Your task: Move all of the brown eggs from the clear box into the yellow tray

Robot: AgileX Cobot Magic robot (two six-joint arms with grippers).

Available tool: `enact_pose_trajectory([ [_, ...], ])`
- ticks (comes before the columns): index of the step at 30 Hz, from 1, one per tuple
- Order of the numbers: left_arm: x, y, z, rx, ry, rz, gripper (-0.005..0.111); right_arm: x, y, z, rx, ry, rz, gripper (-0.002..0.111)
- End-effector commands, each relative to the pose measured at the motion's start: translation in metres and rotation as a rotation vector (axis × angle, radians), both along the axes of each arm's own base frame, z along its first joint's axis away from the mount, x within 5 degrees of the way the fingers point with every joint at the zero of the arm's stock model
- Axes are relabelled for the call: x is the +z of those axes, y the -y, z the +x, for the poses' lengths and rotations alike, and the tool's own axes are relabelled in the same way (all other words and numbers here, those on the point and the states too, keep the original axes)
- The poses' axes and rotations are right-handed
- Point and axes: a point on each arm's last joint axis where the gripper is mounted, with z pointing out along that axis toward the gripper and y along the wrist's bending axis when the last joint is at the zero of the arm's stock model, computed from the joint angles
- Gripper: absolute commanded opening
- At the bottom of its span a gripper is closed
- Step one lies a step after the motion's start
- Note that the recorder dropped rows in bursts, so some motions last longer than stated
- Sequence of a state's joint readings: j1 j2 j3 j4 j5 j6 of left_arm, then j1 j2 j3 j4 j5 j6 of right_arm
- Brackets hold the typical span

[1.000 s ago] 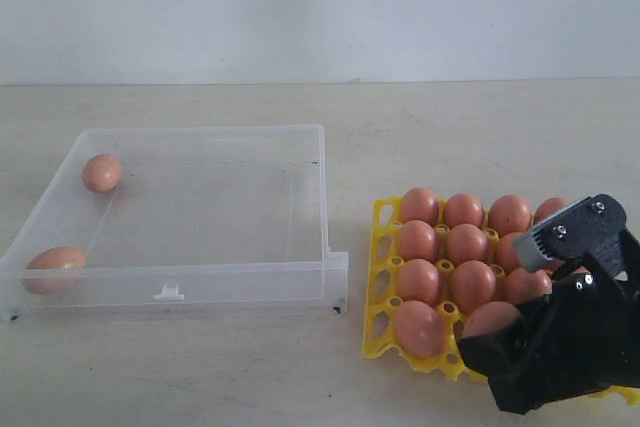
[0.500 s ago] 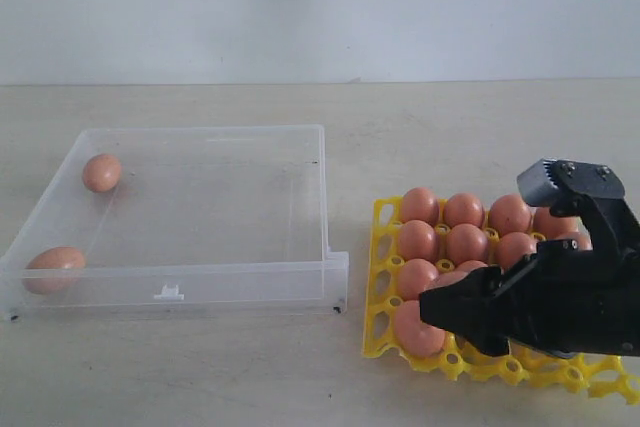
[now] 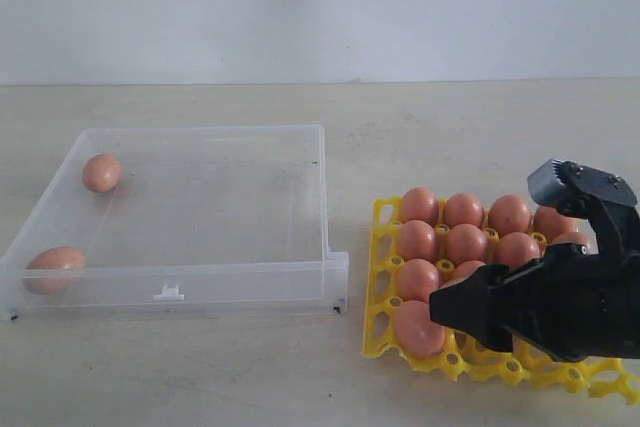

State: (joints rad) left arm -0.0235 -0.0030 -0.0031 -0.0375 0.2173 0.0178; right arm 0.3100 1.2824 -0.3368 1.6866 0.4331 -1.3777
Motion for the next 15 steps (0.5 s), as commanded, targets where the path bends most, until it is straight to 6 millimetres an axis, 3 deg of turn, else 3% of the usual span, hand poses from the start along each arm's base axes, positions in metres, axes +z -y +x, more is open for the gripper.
enact_pose_trajectory([
  [1,0.0,0.0,0.0,-0.008,0.002,0.003,-0.004,0.001,0.0,0.001,-0.012,-0.012,0.007,0.021],
  [11,0.0,0.0,0.0,-0.008,0.002,0.003,-0.004,-0.002,-0.001,-0.005,0.017,-0.082,-0.007,0.022],
  [15,0.0,0.0,0.0,-0.008,0.002,0.003,-0.004,-0.003,-0.002,-0.009,0.043,-0.126,0.004,0.043],
])
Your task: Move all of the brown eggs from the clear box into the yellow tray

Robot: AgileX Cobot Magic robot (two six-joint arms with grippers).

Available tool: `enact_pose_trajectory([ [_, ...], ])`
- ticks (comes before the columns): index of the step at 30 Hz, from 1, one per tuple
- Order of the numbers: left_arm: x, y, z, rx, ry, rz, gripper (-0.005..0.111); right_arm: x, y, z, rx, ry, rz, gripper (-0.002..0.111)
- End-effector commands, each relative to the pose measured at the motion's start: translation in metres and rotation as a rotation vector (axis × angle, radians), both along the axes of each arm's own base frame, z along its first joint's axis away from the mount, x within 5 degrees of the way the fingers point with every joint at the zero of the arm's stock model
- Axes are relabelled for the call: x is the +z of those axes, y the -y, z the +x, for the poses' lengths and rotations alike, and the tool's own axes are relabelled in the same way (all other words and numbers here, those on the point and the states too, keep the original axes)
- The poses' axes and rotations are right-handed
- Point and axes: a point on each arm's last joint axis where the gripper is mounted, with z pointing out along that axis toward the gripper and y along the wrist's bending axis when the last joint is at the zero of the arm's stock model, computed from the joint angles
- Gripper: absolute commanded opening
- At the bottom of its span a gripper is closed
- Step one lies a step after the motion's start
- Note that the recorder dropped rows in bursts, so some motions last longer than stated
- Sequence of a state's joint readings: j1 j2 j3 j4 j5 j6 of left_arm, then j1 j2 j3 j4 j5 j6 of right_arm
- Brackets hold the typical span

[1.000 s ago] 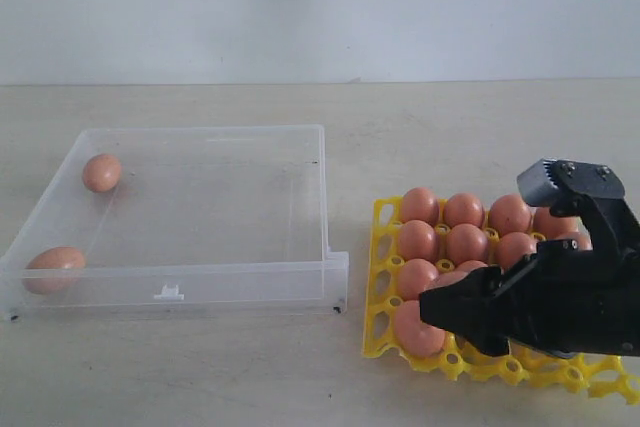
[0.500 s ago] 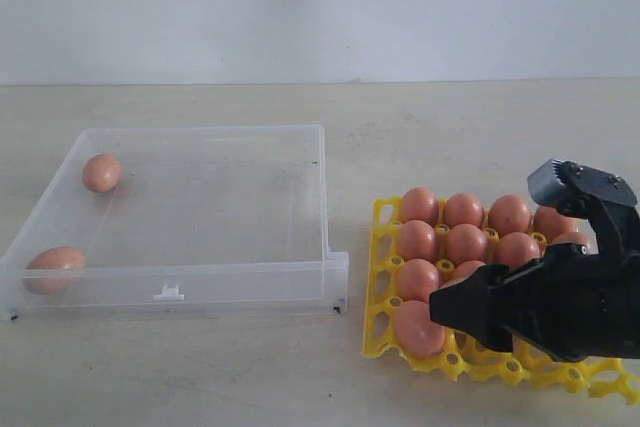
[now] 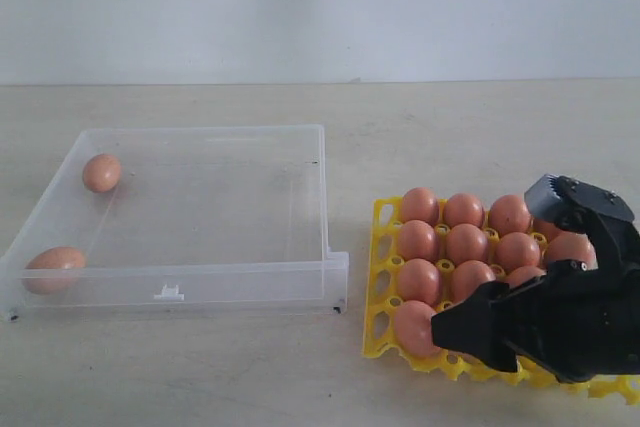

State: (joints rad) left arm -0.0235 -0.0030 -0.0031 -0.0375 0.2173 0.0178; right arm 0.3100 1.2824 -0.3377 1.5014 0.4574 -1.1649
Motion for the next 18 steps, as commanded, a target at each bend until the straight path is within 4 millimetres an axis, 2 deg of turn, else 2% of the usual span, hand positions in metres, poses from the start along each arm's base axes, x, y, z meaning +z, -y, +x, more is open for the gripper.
enact_pose_trajectory([
  [1,-0.0004,0.0004,0.0004,-0.008,0.002,0.003,-0.004,0.0002,-0.0011,-0.0021,0.019,-0.027,-0.001,0.049],
  [3,-0.0004,0.0004,0.0004,-0.008,0.002,0.003,-0.004,-0.0009,0.0024,0.0011,-0.021,-0.01,-0.034,0.055],
  [9,-0.0004,0.0004,0.0004,-0.008,0.002,0.003,-0.004,-0.0014,0.0044,0.0029,-0.059,-0.013,-0.041,0.057],
  [13,-0.0004,0.0004,0.0004,-0.008,0.002,0.003,-0.004,-0.0007,0.0024,0.0014,-0.043,-0.024,-0.02,0.065],
  [18,-0.0004,0.0004,0.0004,-0.008,0.002,0.003,-0.004,-0.0013,0.0046,0.0033,-0.067,-0.013,-0.04,0.065],
])
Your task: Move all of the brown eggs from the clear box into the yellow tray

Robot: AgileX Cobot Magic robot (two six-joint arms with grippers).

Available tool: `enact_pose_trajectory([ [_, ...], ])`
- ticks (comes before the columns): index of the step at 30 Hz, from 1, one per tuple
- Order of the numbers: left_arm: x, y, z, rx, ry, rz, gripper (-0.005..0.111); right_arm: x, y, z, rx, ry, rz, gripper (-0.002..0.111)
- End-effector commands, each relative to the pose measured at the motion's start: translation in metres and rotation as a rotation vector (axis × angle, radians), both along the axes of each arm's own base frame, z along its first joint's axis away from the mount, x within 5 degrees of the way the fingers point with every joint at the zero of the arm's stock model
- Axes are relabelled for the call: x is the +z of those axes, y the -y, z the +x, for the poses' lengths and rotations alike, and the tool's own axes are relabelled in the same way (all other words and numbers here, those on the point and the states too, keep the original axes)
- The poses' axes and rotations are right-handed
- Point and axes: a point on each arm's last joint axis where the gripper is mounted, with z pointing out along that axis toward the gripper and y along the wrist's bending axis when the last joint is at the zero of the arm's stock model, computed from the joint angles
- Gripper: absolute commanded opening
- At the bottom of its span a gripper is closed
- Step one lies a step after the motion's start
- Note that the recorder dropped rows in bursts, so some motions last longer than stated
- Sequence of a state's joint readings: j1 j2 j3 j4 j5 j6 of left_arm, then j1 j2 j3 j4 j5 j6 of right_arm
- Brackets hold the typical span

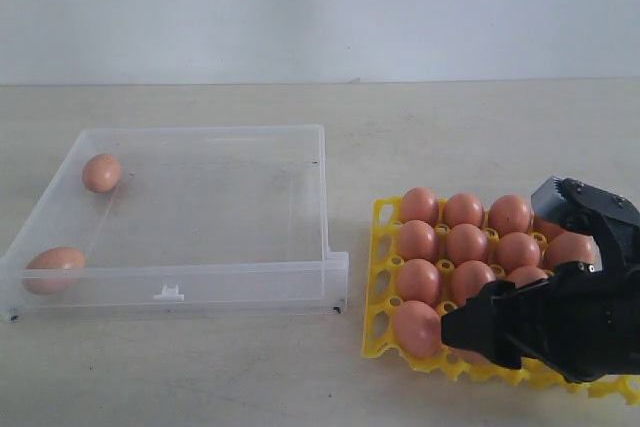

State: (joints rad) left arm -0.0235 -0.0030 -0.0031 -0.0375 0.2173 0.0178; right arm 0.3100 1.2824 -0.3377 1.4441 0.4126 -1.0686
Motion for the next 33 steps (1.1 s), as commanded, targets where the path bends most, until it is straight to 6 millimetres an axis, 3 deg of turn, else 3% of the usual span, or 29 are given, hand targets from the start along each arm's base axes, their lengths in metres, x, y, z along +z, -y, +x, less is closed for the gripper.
enact_pose_trajectory([
  [1,0.0,0.0,0.0,-0.008,0.002,0.003,-0.004,0.001,0.001,0.003,-0.025,0.016,-0.012,0.065],
  [12,0.0,0.0,0.0,-0.008,0.002,0.003,-0.004,0.005,0.003,0.009,-0.039,0.054,-0.037,0.065],
  [15,0.0,0.0,0.0,-0.008,0.002,0.003,-0.004,0.018,-0.004,0.017,0.019,0.1,-0.009,0.065],
  [19,0.0,0.0,0.0,-0.008,0.002,0.003,-0.004,0.05,-0.021,0.03,0.176,0.213,0.081,0.063],
  [21,0.0,0.0,0.0,-0.008,0.002,0.003,-0.004,0.072,-0.03,0.036,0.244,0.255,0.156,0.048],
  [25,0.0,0.0,0.0,-0.008,0.002,0.003,-0.004,0.118,-0.055,0.046,0.39,0.442,0.191,0.0],
  [28,0.0,0.0,0.0,-0.008,0.002,0.003,-0.004,0.147,-0.075,0.063,0.34,0.65,0.069,0.001],
  [30,0.0,0.0,0.0,-0.008,0.002,0.003,-0.004,0.156,-0.093,0.075,0.334,0.75,-0.027,0.001],
  [33,0.0,0.0,0.0,-0.008,0.002,0.003,-0.004,0.147,-0.135,0.104,0.432,0.785,-0.11,0.001],
])
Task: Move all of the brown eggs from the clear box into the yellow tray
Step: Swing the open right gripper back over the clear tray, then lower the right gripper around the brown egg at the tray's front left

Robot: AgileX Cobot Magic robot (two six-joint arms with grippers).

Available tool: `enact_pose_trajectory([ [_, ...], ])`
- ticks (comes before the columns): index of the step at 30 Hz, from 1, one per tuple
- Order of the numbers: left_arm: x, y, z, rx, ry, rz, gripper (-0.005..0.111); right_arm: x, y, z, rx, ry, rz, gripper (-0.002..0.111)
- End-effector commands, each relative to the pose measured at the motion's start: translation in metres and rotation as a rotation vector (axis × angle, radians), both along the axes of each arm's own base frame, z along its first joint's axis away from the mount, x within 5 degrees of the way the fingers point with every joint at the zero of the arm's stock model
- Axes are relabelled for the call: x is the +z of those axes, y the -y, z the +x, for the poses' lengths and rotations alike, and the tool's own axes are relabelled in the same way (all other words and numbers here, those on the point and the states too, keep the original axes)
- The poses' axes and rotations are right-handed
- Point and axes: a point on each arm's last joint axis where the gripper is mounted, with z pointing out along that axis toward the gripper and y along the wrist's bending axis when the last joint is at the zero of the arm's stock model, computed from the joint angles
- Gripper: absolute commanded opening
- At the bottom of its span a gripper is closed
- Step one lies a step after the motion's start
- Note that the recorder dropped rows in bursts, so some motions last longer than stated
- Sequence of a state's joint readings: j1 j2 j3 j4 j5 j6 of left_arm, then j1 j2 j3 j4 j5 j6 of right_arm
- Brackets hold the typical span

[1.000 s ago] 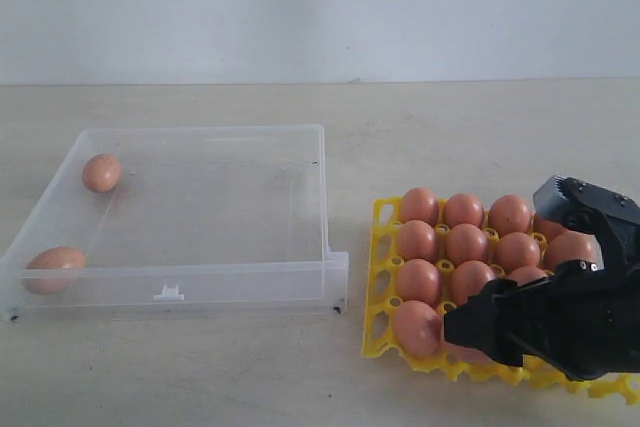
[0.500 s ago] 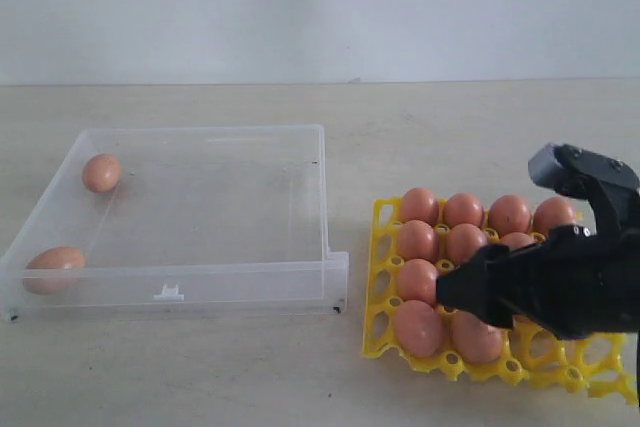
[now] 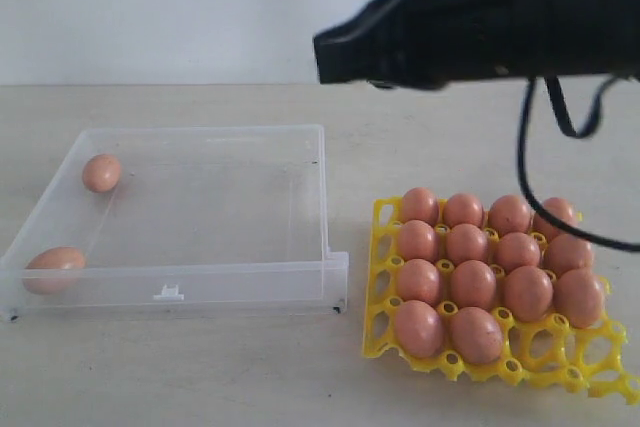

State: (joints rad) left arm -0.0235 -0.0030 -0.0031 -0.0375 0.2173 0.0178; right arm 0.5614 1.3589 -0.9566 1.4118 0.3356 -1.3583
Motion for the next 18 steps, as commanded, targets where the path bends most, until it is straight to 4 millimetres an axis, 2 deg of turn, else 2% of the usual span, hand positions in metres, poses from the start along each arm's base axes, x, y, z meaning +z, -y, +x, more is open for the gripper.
enact_pose_trajectory([
  [1,0.0,0.0,0.0,-0.008,0.002,0.003,-0.004,-0.019,-0.056,0.042,0.09,0.041,-0.133,0.001],
  [3,0.0,0.0,0.0,-0.008,0.002,0.003,-0.004,-0.036,-0.088,0.059,0.259,-0.134,-0.128,0.001],
  [6,0.0,0.0,0.0,-0.008,0.002,0.003,-0.004,-0.067,-0.123,0.08,0.425,-0.387,-0.279,0.001],
  [8,0.0,0.0,0.0,-0.008,0.002,0.003,-0.004,-0.085,-0.144,0.092,0.486,-0.428,-0.411,0.001],
  [10,-0.001,0.0,0.0,-0.008,-0.002,0.003,-0.004,-0.09,-0.163,0.103,0.48,-0.396,-0.499,0.001],
  [14,0.0,0.0,0.0,-0.008,0.002,0.003,-0.004,-0.086,-0.195,0.115,0.418,-0.351,-0.47,0.001],
  [16,0.0,0.0,0.0,-0.008,0.002,0.003,-0.004,-0.089,-0.202,0.114,0.426,-0.381,-0.474,0.002],
  [18,0.0,0.0,0.0,-0.008,0.002,0.003,-0.004,-0.097,-0.209,0.112,0.433,-0.412,-0.477,0.008],
])
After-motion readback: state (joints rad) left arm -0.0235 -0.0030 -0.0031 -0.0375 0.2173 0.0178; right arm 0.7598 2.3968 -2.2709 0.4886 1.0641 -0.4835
